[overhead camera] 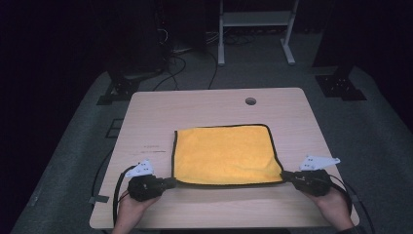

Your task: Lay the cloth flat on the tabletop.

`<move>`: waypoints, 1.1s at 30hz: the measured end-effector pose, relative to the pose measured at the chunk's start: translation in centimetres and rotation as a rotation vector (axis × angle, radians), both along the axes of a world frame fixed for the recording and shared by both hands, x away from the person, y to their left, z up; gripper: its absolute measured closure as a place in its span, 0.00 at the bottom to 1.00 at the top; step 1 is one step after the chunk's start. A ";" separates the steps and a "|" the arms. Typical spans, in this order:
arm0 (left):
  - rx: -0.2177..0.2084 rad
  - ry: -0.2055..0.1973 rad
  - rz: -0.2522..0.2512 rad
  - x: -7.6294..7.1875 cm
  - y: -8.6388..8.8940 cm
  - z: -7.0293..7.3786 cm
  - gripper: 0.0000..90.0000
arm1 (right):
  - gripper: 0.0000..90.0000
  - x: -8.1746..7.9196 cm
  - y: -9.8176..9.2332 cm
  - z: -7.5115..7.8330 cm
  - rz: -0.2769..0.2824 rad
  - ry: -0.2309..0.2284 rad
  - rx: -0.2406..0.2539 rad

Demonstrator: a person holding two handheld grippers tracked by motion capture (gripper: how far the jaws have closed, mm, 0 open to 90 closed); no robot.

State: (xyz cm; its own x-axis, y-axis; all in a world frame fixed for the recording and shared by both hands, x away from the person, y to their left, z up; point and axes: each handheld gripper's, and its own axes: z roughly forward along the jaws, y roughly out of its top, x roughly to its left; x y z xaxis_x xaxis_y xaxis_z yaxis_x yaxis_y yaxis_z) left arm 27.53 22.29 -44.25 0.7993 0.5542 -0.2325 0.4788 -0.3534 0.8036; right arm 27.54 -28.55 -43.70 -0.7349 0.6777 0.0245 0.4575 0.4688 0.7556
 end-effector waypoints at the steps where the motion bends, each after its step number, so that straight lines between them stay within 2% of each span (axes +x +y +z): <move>1: 0.021 0.016 -0.001 -0.2 -0.2 -0.4 0.92 | 0.93 -0.3 -0.1 -0.5 -0.001 0.020 -0.011; 2: 0.021 0.016 -0.001 -0.2 -0.2 -0.4 0.92 | 0.93 -0.3 -0.1 -0.5 -0.001 0.020 -0.011; 3: 0.053 0.032 -0.001 -0.4 -0.3 -0.8 0.92 | 0.93 -0.7 -0.1 -0.9 0.001 0.043 -0.017; 6: 0.071 0.053 0.000 -0.5 -0.3 -1.2 0.92 | 0.93 -0.9 0.1 -1.3 0.010 0.062 -0.038; 7: 0.111 0.069 -0.002 -0.6 -0.5 -1.6 0.92 | 0.93 -1.2 0.4 -1.7 0.026 0.080 -0.060; 8: 0.111 0.069 -0.002 -0.6 -0.5 -1.6 0.92 | 0.93 -1.2 0.4 -1.7 0.026 0.080 -0.060; 9: 0.135 0.084 -0.006 -0.8 -0.6 -1.9 0.92 | 0.93 -1.5 0.6 -2.1 0.039 0.095 -0.083; 13: 0.169 0.101 -0.010 -1.1 -0.8 -2.3 0.91 | 0.92 -1.8 0.9 -2.6 0.056 0.131 -0.116; 15: 0.198 0.108 -0.015 -1.3 -1.0 -2.5 0.91 | 0.92 -1.8 0.9 -2.7 0.056 0.138 -0.117; 17: 0.207 0.099 -0.018 -1.5 -1.1 -2.5 0.90 | 0.92 -2.0 0.8 -2.9 0.056 0.156 -0.112; 20: 0.203 0.101 -0.020 -1.6 -1.0 -2.4 0.87 | 0.90 -2.1 0.7 -2.9 0.055 0.159 -0.107; 21: 0.192 0.098 -0.012 -1.6 -0.9 -2.4 0.79 | 0.79 -2.2 0.6 -2.8 0.046 0.143 -0.112; 22: 0.187 0.094 -0.010 -1.5 -0.8 -2.3 0.79 | 0.79 -2.2 0.6 -2.8 0.046 0.143 -0.112; 23: 0.172 0.085 -0.003 -1.5 -0.7 -2.1 0.71 | 0.70 -2.2 0.4 -2.6 0.028 0.122 -0.100; 24: 0.156 0.082 0.006 -1.4 -0.5 -1.9 0.71 | 0.70 -2.2 0.4 -2.6 0.028 0.122 -0.100; 25: 0.123 0.071 0.024 -1.3 -0.2 -1.6 0.62 | 0.62 -2.0 0.1 -2.3 0.003 0.101 -0.072; 27: 0.118 0.064 0.037 -1.2 0.0 -1.4 0.50 | 0.58 -1.9 0.0 -2.1 -0.002 0.092 -0.055; 28: 0.111 0.063 0.051 -1.0 0.1 -1.3 0.50 | 0.52 -1.8 -0.2 -2.0 -0.012 0.077 -0.041; 29: 0.103 0.058 0.072 -0.7 0.3 -1.3 0.41 | 0.42 -1.2 -0.5 -2.0 -0.034 0.057 -0.029; 30: 0.103 0.058 0.072 -0.7 0.3 -1.3 0.38 | 0.37 -0.9 -0.6 -2.1 -0.049 0.056 -0.025; 31: 0.111 0.055 0.095 -0.2 0.3 -1.4 0.34 | 0.33 -0.4 -0.8 -2.1 -0.071 0.054 -0.019; 32: 0.111 0.055 0.095 -0.2 0.3 -1.4 0.30 | 0.33 -0.4 -0.8 -2.1 -0.071 0.054 -0.019; 33: 0.117 0.048 0.097 0.4 0.2 -1.4 0.26 | 0.26 0.7 -1.2 -2.3 -0.111 0.069 0.000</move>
State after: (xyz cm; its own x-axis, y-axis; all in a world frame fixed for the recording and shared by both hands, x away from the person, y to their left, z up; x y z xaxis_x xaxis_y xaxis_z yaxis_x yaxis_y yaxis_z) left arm 27.97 22.52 -45.69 0.7301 0.6540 -0.1980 0.5519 -0.3937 0.7351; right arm 28.23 -29.76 -46.04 -0.6517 0.7551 0.0723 0.5576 0.4122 0.7206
